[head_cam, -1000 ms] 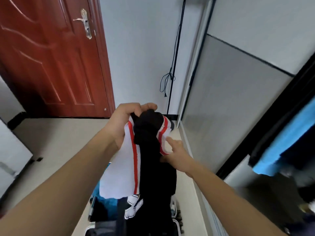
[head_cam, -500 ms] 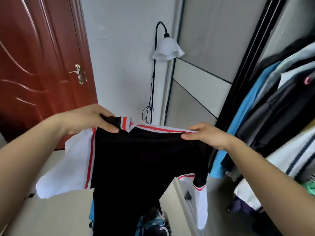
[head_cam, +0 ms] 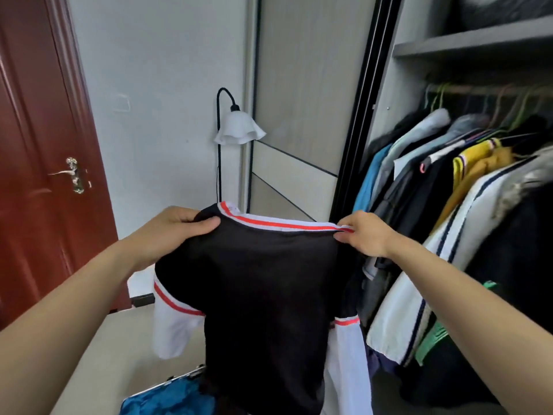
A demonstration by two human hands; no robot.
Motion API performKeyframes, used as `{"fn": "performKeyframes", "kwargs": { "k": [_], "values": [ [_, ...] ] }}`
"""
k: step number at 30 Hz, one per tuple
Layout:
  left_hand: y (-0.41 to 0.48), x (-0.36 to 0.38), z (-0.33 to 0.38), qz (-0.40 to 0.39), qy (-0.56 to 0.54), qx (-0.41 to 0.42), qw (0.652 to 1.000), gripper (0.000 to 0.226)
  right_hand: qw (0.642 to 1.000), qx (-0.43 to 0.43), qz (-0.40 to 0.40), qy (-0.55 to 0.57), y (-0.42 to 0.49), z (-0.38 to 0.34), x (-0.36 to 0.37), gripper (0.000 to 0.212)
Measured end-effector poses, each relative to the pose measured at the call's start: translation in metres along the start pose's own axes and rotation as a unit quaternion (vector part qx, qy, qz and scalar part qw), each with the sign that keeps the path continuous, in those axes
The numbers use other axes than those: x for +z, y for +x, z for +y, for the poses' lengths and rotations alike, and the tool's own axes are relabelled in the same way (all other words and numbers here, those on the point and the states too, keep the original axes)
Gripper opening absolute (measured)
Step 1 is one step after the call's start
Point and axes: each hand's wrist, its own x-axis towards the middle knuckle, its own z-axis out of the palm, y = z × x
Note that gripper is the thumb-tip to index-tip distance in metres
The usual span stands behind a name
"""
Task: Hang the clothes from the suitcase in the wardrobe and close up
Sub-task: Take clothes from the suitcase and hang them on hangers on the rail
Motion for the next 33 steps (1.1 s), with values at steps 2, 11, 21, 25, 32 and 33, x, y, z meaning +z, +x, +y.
{"fn": "performKeyframes", "kwargs": {
  "k": [2, 11, 21, 25, 32, 33],
  "values": [
    [0.006, 0.021, 0.0, -0.094, 0.012, 0.012, 0.995, 0.06, 0.984, 0.025, 0.088, -0.153, -0.002, 0.0, 0.002, 0.024],
    [0.053, 0.119, -0.002, -0.239, 0.14, 0.03, 0.96, 0.024, 0.874, -0.001, 0.034, 0.485, -0.024, 0.001, -0.022, 0.034],
    [0.105, 0.2, 0.031, -0.181, -0.014, 0.047, 0.982, 0.029, 0.874, -0.085, 0.026, 0.478, -0.047, 0.02, -0.055, 0.024],
    [0.12, 0.224, 0.052, -0.098, -0.184, -0.018, 0.978, 0.02, 0.86, 0.033, 0.156, 0.486, -0.059, 0.061, -0.059, 0.008],
    [0.126, 0.242, 0.082, -0.064, -0.24, -0.027, 0.968, 0.027, 0.924, 0.11, -0.021, 0.365, -0.09, 0.093, -0.005, 0.012],
    [0.128, 0.243, 0.084, -0.054, -0.25, -0.032, 0.966, 0.026, 0.921, 0.121, -0.03, 0.369, -0.092, 0.099, 0.002, 0.019]
  ]
}}
